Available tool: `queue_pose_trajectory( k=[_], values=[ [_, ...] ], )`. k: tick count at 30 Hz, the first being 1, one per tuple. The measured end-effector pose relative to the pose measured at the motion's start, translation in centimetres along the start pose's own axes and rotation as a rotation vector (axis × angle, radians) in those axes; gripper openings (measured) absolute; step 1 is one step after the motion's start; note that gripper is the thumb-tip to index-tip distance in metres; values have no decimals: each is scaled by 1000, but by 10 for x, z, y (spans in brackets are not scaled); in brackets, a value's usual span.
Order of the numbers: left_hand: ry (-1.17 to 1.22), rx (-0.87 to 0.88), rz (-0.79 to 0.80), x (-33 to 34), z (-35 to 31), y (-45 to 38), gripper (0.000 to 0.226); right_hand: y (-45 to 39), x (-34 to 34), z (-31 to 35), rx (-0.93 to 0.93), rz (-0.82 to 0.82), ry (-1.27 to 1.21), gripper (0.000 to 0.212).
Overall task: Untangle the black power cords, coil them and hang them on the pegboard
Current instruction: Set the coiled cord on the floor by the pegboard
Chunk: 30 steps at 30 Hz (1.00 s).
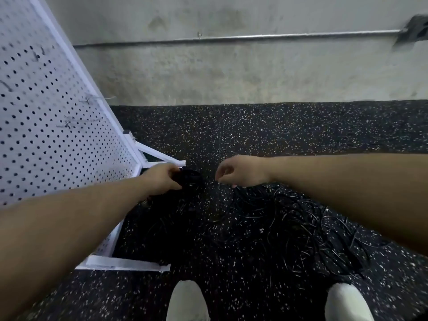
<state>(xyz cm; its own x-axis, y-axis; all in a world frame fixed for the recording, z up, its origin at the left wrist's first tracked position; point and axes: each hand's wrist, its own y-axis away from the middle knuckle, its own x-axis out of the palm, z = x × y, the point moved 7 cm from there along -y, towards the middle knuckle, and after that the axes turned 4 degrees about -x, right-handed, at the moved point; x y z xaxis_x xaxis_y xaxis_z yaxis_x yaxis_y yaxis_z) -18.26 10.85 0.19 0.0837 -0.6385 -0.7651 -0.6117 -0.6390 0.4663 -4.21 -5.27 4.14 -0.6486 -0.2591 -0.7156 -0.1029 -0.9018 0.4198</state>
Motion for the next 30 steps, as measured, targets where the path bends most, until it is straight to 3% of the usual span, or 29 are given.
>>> queue_pose_trajectory(
  k=[5, 10, 14, 23, 30],
  values=[
    [-180, -39, 91, 28, 39, -29, 60, -35, 24, -31, 44, 87, 4, 19],
    [-311, 3, 55, 38, 45, -34, 62, -39, 27, -55, 107, 102, -1, 14],
    [-285, 89, -35, 28, 23, -27, 60, -19, 16, -63, 147, 77, -12, 19],
    [-272, 304, 124, 81, -62, 11, 43, 41, 17, -77, 159, 85, 25, 21],
    [-292, 395, 305, 150, -114, 12, 42, 67, 47, -120, 219, 281, 167, 35]
  ],
)
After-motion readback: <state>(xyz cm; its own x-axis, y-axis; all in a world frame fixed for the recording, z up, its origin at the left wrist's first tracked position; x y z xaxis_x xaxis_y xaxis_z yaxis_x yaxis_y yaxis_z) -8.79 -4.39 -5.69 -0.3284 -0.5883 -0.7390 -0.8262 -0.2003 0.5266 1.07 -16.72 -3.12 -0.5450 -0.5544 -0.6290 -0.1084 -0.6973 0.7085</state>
